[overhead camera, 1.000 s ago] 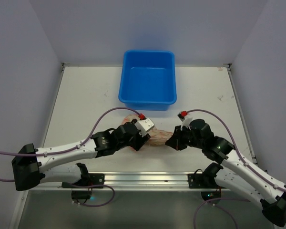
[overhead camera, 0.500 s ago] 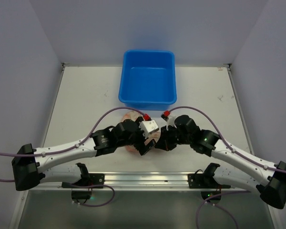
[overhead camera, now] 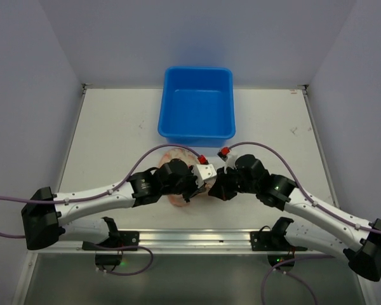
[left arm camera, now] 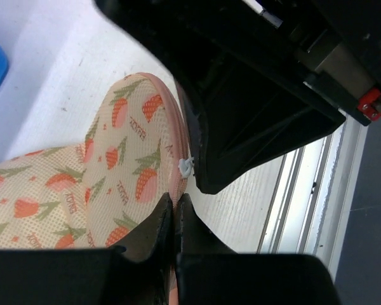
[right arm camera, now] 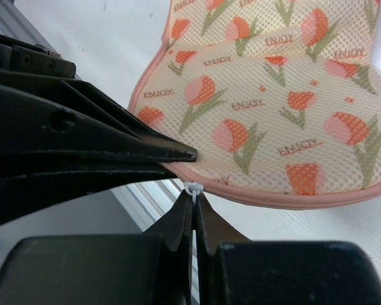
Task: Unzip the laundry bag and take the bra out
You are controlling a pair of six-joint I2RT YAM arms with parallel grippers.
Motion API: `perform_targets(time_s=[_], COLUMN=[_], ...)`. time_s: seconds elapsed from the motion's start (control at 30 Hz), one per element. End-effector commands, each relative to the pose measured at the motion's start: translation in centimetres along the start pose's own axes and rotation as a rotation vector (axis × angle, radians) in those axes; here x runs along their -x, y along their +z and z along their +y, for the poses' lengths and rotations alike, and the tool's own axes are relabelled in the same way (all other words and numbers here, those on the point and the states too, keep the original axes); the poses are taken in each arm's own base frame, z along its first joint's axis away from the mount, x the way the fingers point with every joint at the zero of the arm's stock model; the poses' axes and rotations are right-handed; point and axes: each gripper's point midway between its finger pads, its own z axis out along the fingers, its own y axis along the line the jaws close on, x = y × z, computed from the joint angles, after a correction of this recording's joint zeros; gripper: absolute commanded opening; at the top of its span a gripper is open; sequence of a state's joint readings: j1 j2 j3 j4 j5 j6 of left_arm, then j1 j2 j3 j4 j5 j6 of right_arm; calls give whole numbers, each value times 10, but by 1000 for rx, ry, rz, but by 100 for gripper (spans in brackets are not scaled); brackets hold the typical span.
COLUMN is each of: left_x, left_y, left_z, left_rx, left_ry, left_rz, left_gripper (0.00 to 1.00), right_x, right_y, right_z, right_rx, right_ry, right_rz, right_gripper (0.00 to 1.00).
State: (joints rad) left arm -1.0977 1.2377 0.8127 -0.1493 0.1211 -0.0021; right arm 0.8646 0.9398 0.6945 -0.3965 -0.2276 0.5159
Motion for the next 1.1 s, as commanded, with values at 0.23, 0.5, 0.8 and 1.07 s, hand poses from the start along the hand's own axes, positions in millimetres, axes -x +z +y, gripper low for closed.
perform_targets(time_s=[0.23,0.5,0.8,1.07], left_x=[-9,-25,15,22], left_y=[-27,-37,-32,-17], left_z=[28,48,19,2], left_rx=[189,324,134,11], left_ry=[-63,-103,-23,40], left_rz=[-49,-19,-116,-98], left_gripper=[0,16,100,94], right_x=[4,4,11,15], right_y=[-29,-27,-3,11], right_z=[-41,-23,24,37], right_rx=[-101,11,125,148], right_ry=[108,40,-53,-62], right_rz=[-124,-105,-45,-16], right_gripper=[0,0,0,0])
